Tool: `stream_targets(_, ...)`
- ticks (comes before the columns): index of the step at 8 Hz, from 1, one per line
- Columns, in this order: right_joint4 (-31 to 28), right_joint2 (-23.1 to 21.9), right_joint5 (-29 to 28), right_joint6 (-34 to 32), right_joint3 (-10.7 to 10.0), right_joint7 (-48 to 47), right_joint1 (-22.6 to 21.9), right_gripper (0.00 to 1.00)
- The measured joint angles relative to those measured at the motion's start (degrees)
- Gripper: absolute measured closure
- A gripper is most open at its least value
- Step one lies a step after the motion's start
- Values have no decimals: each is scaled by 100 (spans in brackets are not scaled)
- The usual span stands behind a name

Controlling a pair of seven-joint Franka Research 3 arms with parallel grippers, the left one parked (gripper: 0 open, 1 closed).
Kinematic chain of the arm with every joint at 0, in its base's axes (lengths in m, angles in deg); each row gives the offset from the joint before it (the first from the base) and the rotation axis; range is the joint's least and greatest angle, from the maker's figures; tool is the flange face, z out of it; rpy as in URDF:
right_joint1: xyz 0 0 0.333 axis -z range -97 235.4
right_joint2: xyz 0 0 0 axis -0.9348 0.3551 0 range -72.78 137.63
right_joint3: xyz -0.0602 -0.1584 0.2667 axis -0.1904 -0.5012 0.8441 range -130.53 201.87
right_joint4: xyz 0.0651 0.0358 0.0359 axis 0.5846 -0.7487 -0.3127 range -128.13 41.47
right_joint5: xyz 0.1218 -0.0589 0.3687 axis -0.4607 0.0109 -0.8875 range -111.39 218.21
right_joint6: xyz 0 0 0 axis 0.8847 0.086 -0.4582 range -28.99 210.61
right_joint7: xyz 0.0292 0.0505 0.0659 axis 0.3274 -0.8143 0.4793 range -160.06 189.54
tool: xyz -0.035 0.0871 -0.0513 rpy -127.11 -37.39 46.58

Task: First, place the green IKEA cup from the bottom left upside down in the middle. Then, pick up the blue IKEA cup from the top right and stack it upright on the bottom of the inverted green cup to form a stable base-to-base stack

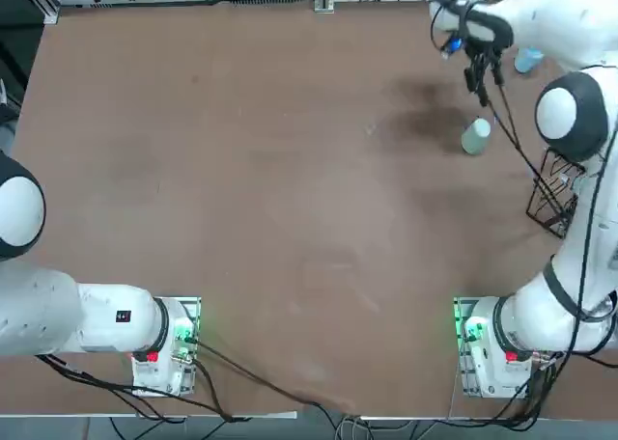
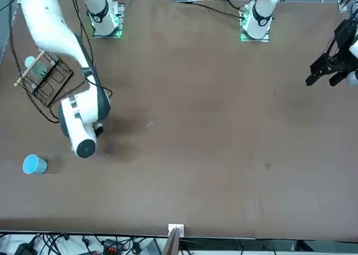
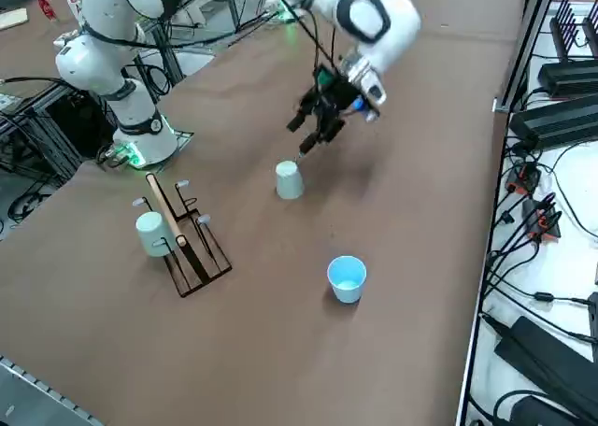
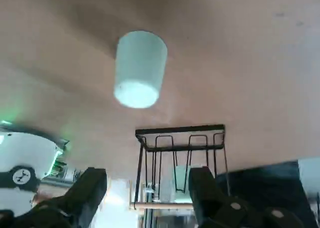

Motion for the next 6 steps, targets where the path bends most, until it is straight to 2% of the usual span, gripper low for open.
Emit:
stream_targets(1, 19, -277, -176, 148, 61, 134, 153, 0)
stream_targets(4, 23, -915, -891, 1275, 59, 259, 777, 0)
stream_targets(6, 8, -974, -1095, 2002, -104, 870, 1182, 0)
